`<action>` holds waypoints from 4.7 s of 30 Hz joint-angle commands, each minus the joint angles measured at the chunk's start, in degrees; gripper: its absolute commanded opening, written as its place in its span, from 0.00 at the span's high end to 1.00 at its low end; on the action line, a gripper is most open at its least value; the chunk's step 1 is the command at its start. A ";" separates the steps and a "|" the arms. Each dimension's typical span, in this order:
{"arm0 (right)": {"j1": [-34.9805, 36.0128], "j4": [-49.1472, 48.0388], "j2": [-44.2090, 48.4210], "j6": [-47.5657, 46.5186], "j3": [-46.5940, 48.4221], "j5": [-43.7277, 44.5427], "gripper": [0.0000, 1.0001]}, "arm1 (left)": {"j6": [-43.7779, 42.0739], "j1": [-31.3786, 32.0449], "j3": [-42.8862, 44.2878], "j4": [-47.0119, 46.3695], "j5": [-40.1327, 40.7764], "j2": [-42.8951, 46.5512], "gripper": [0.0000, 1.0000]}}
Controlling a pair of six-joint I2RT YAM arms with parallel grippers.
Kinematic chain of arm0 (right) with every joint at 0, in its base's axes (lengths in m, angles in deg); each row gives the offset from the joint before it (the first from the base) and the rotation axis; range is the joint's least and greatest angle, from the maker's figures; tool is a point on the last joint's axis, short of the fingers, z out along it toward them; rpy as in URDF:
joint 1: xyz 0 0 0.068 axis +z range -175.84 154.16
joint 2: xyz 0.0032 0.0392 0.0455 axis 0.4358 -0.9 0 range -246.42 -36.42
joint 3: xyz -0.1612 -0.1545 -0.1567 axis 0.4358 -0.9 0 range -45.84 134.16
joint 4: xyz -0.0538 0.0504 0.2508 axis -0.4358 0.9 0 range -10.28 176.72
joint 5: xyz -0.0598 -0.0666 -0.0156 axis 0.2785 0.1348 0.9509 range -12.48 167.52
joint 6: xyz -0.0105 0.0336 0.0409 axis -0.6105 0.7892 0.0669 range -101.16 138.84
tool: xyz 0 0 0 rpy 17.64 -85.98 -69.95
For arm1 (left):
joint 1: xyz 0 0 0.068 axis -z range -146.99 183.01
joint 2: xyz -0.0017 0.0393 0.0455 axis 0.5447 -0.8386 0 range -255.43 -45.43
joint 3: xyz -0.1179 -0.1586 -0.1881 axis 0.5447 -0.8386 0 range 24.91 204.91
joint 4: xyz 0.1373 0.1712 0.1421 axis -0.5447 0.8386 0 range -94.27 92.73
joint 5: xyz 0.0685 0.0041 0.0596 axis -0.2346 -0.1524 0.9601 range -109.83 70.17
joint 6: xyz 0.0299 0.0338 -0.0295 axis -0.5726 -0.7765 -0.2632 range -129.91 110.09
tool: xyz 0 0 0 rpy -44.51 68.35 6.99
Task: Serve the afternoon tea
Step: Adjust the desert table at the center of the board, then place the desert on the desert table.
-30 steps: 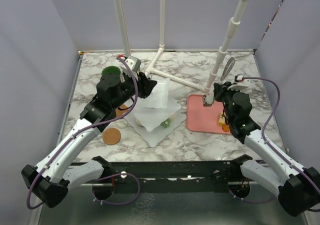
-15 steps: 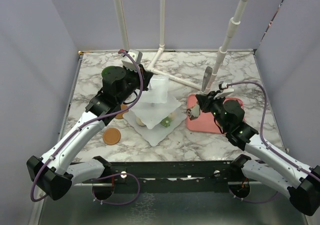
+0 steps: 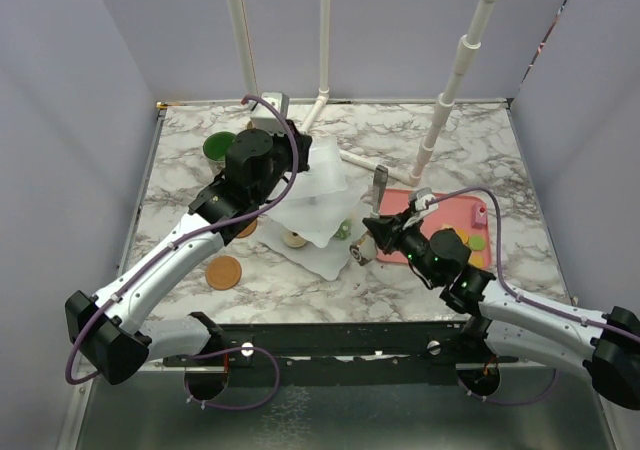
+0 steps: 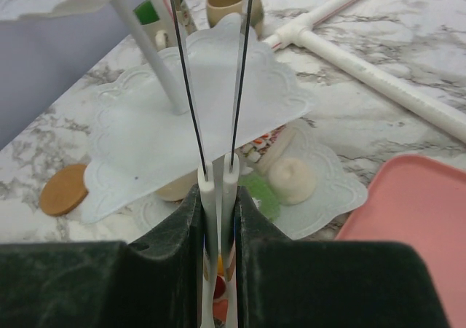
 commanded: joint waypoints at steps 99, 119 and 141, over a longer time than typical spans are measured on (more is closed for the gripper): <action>19.61 -19.96 -9.01 -11.90 9.08 -0.41 0.92 | -53.22 10.97 4.47 4.69 -25.62 8.52 0.01; 19.60 -12.96 -8.78 -10.08 9.67 1.06 0.92 | -57.41 17.83 3.88 12.63 -35.12 6.18 0.01; 19.60 -0.23 1.22 -8.76 4.13 -0.98 0.96 | -55.22 18.23 5.58 8.79 -24.64 8.48 0.01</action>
